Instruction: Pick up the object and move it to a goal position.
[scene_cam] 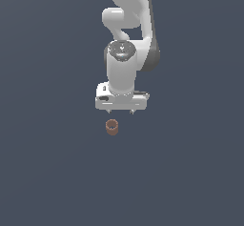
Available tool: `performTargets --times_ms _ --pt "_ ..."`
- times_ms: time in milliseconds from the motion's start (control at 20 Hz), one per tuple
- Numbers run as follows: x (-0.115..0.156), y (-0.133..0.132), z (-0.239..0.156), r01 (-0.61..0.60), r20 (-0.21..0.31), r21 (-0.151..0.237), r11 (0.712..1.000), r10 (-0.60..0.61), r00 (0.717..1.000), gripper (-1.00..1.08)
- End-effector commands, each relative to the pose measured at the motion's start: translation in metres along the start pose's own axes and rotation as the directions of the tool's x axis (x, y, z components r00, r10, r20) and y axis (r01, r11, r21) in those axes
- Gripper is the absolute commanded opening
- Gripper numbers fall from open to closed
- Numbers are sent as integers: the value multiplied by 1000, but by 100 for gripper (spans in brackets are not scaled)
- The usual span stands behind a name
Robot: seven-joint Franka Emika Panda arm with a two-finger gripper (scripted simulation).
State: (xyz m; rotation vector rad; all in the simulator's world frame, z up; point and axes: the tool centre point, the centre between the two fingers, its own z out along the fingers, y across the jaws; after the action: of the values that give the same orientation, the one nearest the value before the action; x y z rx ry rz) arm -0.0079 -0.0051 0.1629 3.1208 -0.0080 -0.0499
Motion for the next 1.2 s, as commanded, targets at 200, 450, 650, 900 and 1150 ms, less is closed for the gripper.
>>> performTargets --times_ms 200,450,650,900,1150 --pt "1 3 5 -62 -1 4 998 62 998 100" --pt "3 7 13 -158 -3 10 987 158 987 100" --pt "5 12 21 -262 -4 16 965 262 965 100" --pt "8 21 34 -413 -5 23 910 413 911 100" --pt "11 29 46 -551 -5 29 834 552 834 100"
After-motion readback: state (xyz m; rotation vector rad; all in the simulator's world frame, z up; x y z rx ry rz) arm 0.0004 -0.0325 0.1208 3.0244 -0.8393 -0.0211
